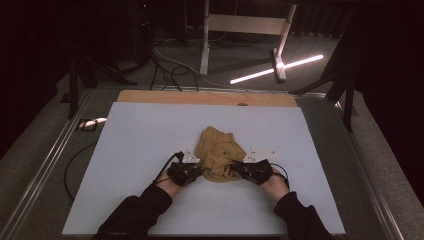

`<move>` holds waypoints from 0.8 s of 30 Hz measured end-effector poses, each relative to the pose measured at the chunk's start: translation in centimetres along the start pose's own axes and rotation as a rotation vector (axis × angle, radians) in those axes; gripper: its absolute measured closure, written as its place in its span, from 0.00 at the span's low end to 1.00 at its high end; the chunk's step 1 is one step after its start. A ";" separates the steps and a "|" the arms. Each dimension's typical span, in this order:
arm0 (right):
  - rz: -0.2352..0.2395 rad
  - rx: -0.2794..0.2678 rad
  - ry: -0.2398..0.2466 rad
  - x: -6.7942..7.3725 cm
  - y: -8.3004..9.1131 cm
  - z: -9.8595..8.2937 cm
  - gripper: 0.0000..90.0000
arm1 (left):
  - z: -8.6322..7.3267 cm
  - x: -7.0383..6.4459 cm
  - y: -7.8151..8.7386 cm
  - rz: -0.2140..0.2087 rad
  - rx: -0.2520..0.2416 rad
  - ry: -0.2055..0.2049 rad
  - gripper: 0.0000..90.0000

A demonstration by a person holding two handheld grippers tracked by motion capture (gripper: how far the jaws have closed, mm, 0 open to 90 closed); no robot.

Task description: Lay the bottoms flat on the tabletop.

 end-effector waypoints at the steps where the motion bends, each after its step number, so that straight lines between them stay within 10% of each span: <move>1: 0.002 -0.004 -0.004 0.0 0.1 0.0 0.93 | 0.1 0.0 0.2 -0.004 -0.002 0.000 0.99; 24: -0.077 -0.064 0.027 -1.2 5.4 0.7 0.99 | 2.0 1.1 7.5 0.109 -0.077 -0.076 1.00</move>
Point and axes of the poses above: each handheld gripper's, and its own axes: y roughly backward along the jaws, z roughly out of its top, x roughly to its left, the point moved 9 cm from there along -y, roughly forward along the jaws, and after that the axes turned 9 degrees about x, right-handed, at the moved point
